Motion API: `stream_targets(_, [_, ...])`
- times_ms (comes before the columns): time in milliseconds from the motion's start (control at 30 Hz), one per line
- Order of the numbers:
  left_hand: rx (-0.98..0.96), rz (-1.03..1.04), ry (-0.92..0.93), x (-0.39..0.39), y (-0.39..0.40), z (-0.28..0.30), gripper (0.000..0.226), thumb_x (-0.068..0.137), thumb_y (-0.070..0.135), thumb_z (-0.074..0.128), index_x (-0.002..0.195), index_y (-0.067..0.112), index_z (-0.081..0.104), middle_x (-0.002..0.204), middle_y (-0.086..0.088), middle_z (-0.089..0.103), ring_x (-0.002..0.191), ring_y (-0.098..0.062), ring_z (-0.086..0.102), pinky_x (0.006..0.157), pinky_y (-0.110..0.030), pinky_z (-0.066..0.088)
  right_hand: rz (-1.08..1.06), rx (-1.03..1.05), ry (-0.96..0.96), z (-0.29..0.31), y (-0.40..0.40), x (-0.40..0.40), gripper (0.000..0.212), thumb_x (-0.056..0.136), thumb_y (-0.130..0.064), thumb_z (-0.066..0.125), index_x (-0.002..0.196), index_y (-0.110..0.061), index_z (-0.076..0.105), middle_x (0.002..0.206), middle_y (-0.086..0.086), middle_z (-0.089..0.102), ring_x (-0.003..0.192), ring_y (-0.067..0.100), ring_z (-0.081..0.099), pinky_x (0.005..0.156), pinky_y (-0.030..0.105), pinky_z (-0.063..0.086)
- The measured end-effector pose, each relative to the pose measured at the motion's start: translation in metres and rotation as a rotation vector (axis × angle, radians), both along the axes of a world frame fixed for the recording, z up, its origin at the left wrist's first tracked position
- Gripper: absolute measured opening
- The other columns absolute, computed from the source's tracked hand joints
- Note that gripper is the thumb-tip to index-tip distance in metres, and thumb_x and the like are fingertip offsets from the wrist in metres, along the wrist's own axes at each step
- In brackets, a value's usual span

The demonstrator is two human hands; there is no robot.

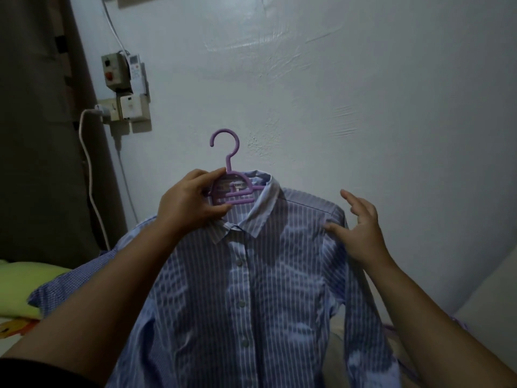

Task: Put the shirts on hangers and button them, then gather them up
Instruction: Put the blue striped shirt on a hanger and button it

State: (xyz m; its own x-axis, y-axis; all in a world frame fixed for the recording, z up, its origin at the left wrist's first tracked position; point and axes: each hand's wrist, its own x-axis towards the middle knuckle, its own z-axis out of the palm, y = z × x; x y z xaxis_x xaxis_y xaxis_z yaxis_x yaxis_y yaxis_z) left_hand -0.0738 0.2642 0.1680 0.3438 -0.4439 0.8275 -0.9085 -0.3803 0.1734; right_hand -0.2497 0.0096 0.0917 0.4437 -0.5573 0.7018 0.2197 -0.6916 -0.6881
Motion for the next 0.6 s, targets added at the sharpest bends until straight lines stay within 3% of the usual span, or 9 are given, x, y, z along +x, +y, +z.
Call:
stream_targets(67, [0.001,0.014,-0.004,0.000,0.006,0.007,0.075,0.071,0.031,0.082,0.138,0.029,0.049,0.117,0.004,0.056,0.092,-0.014,0.058,0.080,-0.040,0.055,0.039,0.047,-0.020,0.001,-0.001,0.002,0.058,0.083,-0.008,0.069,0.134,-0.026,0.048,0.123,-0.003,0.045,0.108,0.012,0.048,0.090,0.021,0.041])
stream_targets(167, [0.019,0.047,0.013,0.000,0.018,0.016,0.075,0.073,0.029,0.081,0.140,0.030,0.046,0.120,0.004,0.053,0.095,-0.013,0.056,0.084,-0.038,0.054,0.107,0.147,-0.151,0.008,-0.002,0.003,0.045,0.083,0.002,0.065,0.123,-0.016,0.058,0.098,0.002,0.061,0.082,0.002,0.060,0.076,0.005,0.047])
stream_targets(267, [0.040,0.054,0.038,0.000,0.030,0.019,0.076,0.073,0.026,0.081,0.140,0.028,0.046,0.118,0.007,0.050,0.096,-0.012,0.054,0.087,-0.034,0.052,0.146,0.271,-0.258,0.015,-0.012,0.005,0.038,0.083,0.004,0.064,0.120,-0.007,0.060,0.081,0.000,0.062,0.070,-0.003,0.061,0.085,0.016,0.052])
stream_targets(333, [0.042,0.042,0.035,-0.001,0.035,0.019,0.076,0.072,0.024,0.081,0.140,0.026,0.046,0.114,0.009,0.047,0.096,-0.012,0.054,0.087,-0.033,0.052,0.144,0.277,-0.239,0.018,-0.012,0.010,0.036,0.084,0.003,0.064,0.119,-0.007,0.061,0.081,0.000,0.062,0.073,0.003,0.061,0.091,0.025,0.051])
stream_targets(433, [0.016,0.052,0.027,-0.002,0.039,0.020,0.076,0.073,0.025,0.081,0.140,0.025,0.046,0.114,0.009,0.045,0.095,-0.011,0.052,0.084,-0.029,0.051,0.099,0.145,-0.175,0.017,0.003,0.018,0.033,0.089,-0.002,0.059,0.121,-0.014,0.061,0.096,-0.002,0.064,0.087,0.008,0.059,0.090,0.023,0.046])
stream_targets(533, [0.020,0.105,0.002,-0.003,0.042,0.022,0.077,0.075,0.029,0.079,0.142,0.026,0.043,0.119,0.004,0.049,0.096,-0.010,0.051,0.082,-0.028,0.049,0.063,-0.174,-0.146,0.013,0.021,0.028,0.040,0.088,-0.014,0.064,0.127,-0.020,0.057,0.125,-0.002,0.055,0.114,0.011,0.049,0.100,0.027,0.037])
stream_targets(600, [0.034,0.113,-0.002,-0.004,0.044,0.023,0.077,0.077,0.030,0.078,0.144,0.026,0.040,0.123,0.001,0.049,0.097,-0.009,0.050,0.083,-0.028,0.048,0.018,-0.415,-0.064,0.014,0.029,0.038,0.056,0.082,-0.032,0.069,0.134,-0.024,0.050,0.137,0.001,0.048,0.126,0.015,0.040,0.105,0.034,0.028])
